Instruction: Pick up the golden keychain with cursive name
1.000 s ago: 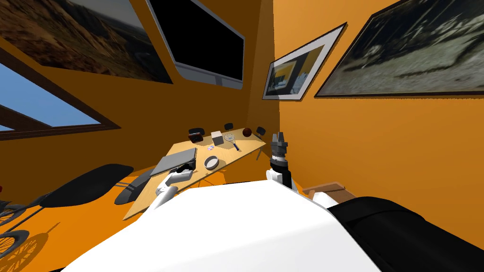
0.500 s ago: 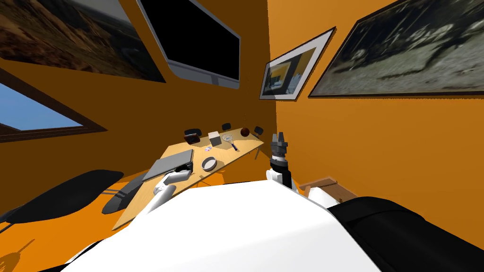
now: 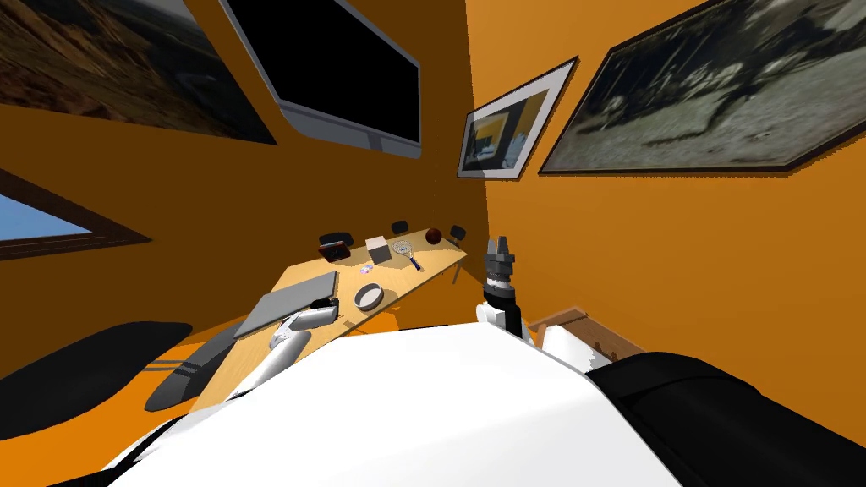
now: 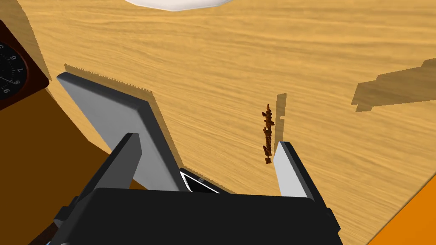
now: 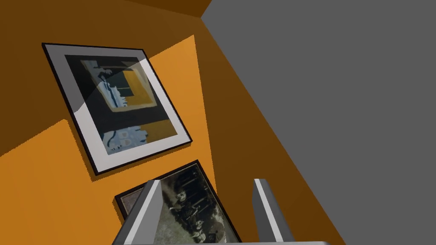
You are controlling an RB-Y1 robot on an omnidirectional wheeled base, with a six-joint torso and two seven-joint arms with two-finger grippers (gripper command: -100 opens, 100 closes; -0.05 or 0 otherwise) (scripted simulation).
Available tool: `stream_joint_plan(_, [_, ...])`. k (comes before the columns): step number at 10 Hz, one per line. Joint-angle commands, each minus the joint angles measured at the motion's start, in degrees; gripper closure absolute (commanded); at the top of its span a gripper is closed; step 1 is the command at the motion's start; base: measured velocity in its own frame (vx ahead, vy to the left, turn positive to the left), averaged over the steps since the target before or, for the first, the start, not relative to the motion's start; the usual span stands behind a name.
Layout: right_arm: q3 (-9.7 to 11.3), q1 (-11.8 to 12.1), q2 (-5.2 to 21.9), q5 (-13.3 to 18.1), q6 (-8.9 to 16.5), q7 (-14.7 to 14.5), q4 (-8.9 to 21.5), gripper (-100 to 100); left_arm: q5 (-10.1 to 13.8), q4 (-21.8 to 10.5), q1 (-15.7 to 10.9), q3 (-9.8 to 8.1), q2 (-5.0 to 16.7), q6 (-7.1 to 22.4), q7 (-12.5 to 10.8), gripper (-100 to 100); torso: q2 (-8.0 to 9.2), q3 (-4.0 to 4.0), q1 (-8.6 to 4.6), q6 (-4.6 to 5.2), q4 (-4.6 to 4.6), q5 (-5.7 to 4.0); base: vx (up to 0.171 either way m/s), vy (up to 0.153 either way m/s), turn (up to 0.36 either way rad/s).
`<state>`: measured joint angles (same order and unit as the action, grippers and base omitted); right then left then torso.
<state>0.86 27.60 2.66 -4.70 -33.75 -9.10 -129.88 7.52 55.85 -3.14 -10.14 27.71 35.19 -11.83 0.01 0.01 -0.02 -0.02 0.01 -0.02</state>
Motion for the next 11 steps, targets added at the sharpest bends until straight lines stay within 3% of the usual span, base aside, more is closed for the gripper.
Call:
stream_joint_plan(1, [0.0,0.0,0.0,0.0,0.0,0.0,0.0,0,0.4,-2.4,-0.8,-0.02,0.7,1.6,-0.4,-100,0.00,0.00,0.00,0.00,0.00,0.00,0.002,-0.004,-0.090])
stream_joint_plan(2, [0.0,0.0,0.0,0.0,0.0,0.0,0.0,0,0.6,-3.8,-2.1,-0.07,1.7,3.7,-1.2,-100,0.00,0.00,0.01,-0.02,0.00,0.00,0.006,-0.006,-0.136])
stream_joint_plan(4, [0.0,0.0,0.0,0.0,0.0,0.0,0.0,0,0.6,-5.6,-2.1,-0.07,1.7,3.7,-1.2,-100,-0.01,-0.01,0.02,-0.03,-0.01,0.00,0.005,-0.001,-0.031])
stream_joint_plan(7, [0.0,0.0,0.0,0.0,0.0,0.0,0.0,0,1.0,-11.2,-4.5,-0.09,3.5,7.7,-2.6,-100,-0.01,-0.01,0.03,-0.03,-0.01,0.01,0.004,-0.002,-0.125])
stream_joint_plan(9, [0.0,0.0,0.0,0.0,0.0,0.0,0.0,0,1.0,-11.5,-4.5,-0.09,3.5,7.7,-2.6,-100,-0.01,-0.01,0.03,-0.04,0.00,0.01,0.004,0.002,-0.022])
stream_joint_plan(10, [0.0,0.0,0.0,0.0,0.0,0.0,0.0,0,1.2,-13.4,-5.6,-0.08,4.4,9.6,-3.2,-100,0.00,0.00,0.04,-0.05,-0.01,0.01,0.003,-0.002,-0.123])
stream_joint_plan(11, [0.0,0.0,0.0,0.0,0.0,0.0,0.0,0,1.2,-14.3,-5.6,-0.08,4.4,9.6,-3.2,-100,-0.01,-0.01,0.02,0.00,0.00,0.00,0.005,0.003,-0.098])
